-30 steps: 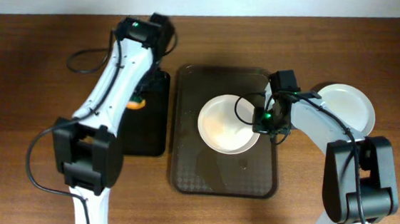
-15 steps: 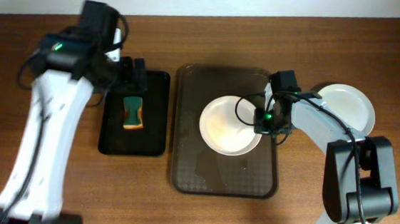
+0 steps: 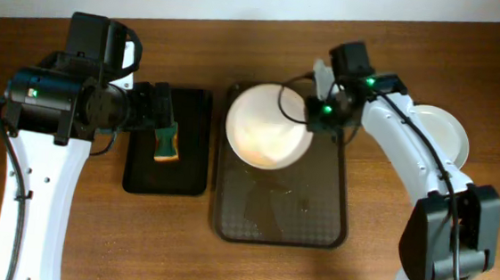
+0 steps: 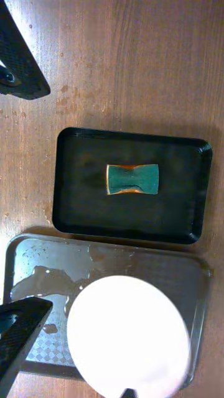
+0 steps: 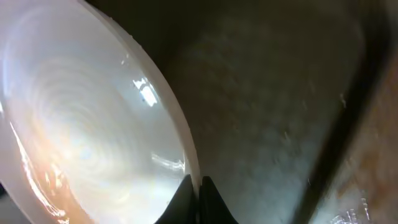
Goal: Clean dirty plates on tray and stack at the side
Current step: 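Carry the wiped plate right and set it on the plate stack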
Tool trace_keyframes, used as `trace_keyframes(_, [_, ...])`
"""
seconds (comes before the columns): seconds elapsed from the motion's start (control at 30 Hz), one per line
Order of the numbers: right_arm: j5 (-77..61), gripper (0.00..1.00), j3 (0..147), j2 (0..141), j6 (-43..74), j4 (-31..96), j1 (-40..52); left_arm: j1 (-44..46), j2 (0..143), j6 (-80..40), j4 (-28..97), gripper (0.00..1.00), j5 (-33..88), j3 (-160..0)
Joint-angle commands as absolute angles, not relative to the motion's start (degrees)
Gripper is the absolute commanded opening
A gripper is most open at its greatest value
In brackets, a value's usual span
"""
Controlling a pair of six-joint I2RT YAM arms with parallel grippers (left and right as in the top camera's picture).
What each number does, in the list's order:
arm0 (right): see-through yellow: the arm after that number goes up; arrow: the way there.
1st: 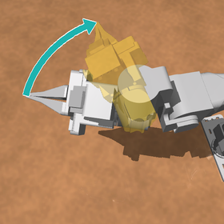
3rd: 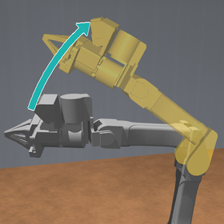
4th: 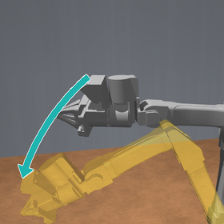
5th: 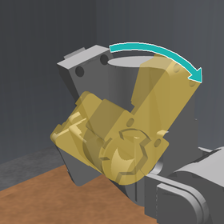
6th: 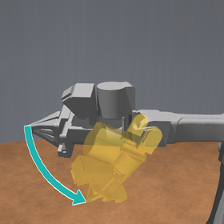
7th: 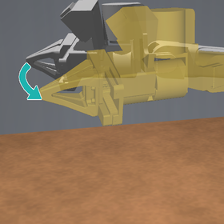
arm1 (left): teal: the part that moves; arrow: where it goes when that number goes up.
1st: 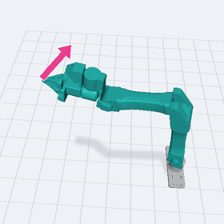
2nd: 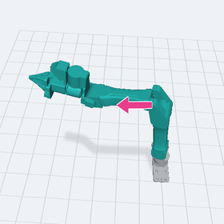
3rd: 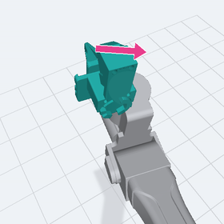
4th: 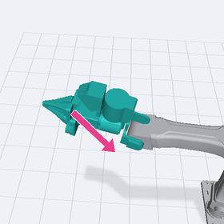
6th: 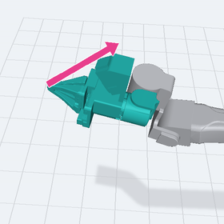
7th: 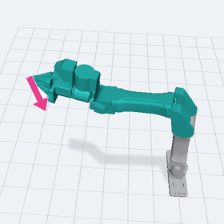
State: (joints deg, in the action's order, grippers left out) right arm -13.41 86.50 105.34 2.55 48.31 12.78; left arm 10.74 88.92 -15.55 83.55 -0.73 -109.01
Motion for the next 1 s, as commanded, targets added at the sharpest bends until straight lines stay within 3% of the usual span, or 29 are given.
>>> trace_keyframes(0.0, [-13.8, 0.04, 88.8, 103.6, 1.7, 43.0, 19.2, 10.6, 88.5, -14.7, 83.6, 1.00, -0.2, -109.1])
trace_keyframes(0.2, [-6.4, 0.04, 88.8, 106.6, 1.7, 28.4, 32.0, 10.6, 88.5, -14.7, 83.6, 1.00, -0.2, -109.1])
trace_keyframes(0.4, [12.3, 0.04, 88.8, 109.6, -5.8, 15.8, 40.6, 10.6, 88.5, -14.6, 83.6, 1.00, -0.2, -109.1])
trace_keyframes(0.73, [43.2, 0.04, 88.8, 109.3, -10.3, 11.7, 48.7, 10.6, 88.5, -14.7, 83.6, 1.00, -0.2, -109.1])
trace_keyframes(0.97, [46.0, 0.04, 88.8, 109.3, -10.3, 11.5, 49.5, 10.6, 88.5, -14.7, 83.6, 1.00, -0.2, -109.1])
